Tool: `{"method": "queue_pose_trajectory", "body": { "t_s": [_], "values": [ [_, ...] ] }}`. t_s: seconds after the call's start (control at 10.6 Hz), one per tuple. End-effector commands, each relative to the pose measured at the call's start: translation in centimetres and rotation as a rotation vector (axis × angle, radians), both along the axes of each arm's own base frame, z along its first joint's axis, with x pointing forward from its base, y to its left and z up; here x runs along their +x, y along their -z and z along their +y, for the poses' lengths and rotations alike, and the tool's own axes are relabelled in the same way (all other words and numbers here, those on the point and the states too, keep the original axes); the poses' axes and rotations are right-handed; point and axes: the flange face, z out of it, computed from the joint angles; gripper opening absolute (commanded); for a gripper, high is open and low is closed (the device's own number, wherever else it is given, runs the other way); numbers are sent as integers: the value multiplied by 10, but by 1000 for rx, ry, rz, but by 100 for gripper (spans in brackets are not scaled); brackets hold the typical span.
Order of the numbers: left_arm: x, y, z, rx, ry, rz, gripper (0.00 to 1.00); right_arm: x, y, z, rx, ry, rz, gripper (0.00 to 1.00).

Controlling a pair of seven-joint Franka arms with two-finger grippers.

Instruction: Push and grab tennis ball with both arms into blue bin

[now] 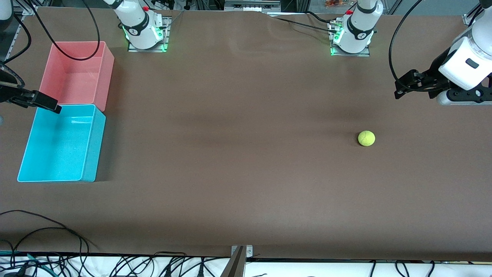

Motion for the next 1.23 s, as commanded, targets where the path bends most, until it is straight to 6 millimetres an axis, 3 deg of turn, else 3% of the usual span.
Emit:
{"method": "queue_pose_trajectory", "body": {
  "t_s": [0.0, 1.13],
  "values": [
    [0, 0, 1, -8, -11, 6, 100, 4, -1, 0, 3, -11, -6, 100],
    [-5, 5, 1, 13, -1, 51, 100, 5, 2, 0, 5, -13, -2, 100]
  ]
}}
